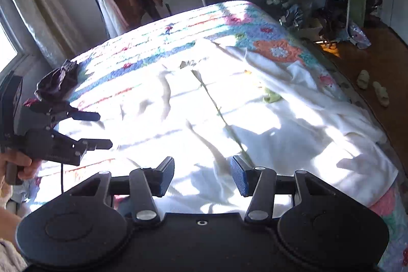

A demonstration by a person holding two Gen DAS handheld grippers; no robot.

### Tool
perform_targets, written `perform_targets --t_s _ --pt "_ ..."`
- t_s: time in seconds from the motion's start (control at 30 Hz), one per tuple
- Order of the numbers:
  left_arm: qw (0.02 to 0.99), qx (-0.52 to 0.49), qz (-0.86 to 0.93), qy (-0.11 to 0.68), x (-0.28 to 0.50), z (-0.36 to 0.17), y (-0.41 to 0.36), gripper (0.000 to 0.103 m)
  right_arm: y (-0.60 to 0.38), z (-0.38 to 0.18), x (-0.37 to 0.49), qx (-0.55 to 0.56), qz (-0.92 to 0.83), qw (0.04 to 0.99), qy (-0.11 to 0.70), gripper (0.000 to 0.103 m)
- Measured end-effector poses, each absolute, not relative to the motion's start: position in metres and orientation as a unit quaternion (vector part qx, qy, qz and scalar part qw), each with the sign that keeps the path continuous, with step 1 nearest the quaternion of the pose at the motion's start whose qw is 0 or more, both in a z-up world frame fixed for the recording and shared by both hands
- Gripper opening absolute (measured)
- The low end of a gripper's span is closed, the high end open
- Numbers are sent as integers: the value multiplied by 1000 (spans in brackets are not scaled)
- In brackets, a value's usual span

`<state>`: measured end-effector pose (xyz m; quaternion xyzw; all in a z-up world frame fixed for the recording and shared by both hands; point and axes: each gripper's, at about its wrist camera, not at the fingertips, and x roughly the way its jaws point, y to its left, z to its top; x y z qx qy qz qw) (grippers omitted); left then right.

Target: Fold clothes

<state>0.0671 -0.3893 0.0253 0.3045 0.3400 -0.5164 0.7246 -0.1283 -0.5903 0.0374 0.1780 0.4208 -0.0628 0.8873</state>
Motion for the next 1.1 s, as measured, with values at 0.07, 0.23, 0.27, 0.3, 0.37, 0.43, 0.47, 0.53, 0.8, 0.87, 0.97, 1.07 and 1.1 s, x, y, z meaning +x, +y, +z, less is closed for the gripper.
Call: perform_targets --t_s 0.07,0.23,0.27,0.3,0.37,0.43,0.47,0.53,0.8,0.87,0.97,1.07,1.1 --pt "696 329 -535 348 54 24 -397 73 -573 19 -148 166 -48 871 459 55" --pt "713 227 -510 423 30 9 -394 73 -560 -52 -194 226 -92 837 491 55" --pt "708 215 -520 426 19 -1 -390 73 -561 -68 -201 249 -109 831 485 55" --pt "700 208 -535 426 7 -12 -386 73 -563 -83 -207 272 -117 825 481 55" --pt "683 253 -546 414 -3 -35 -389 73 -559 -105 -212 285 -110 822 481 55" --pt "673 295 -543 406 -4 -54 -392 70 -553 -120 -212 275 -99 825 483 54" --pt "678 293 -539 405 6 -58 -389 70 -549 -123 -209 256 -105 830 484 54" --pt "695 246 -520 432 32 -61 -376 70 -546 -127 -203 233 -118 836 483 54" --pt "707 218 -493 458 46 -80 -348 70 -553 -142 -191 247 -73 838 482 6" --pt "710 233 -491 449 41 -78 -341 70 -550 -140 -194 262 -40 839 474 6" --pt "721 235 -489 432 38 -69 -333 70 -553 -131 -206 319 20 828 461 5" --pt "722 235 -498 420 36 -66 -332 70 -549 -126 -219 343 73 814 463 5" --pt "721 234 -498 421 37 -66 -333 70 -544 -126 -221 320 74 816 475 5"
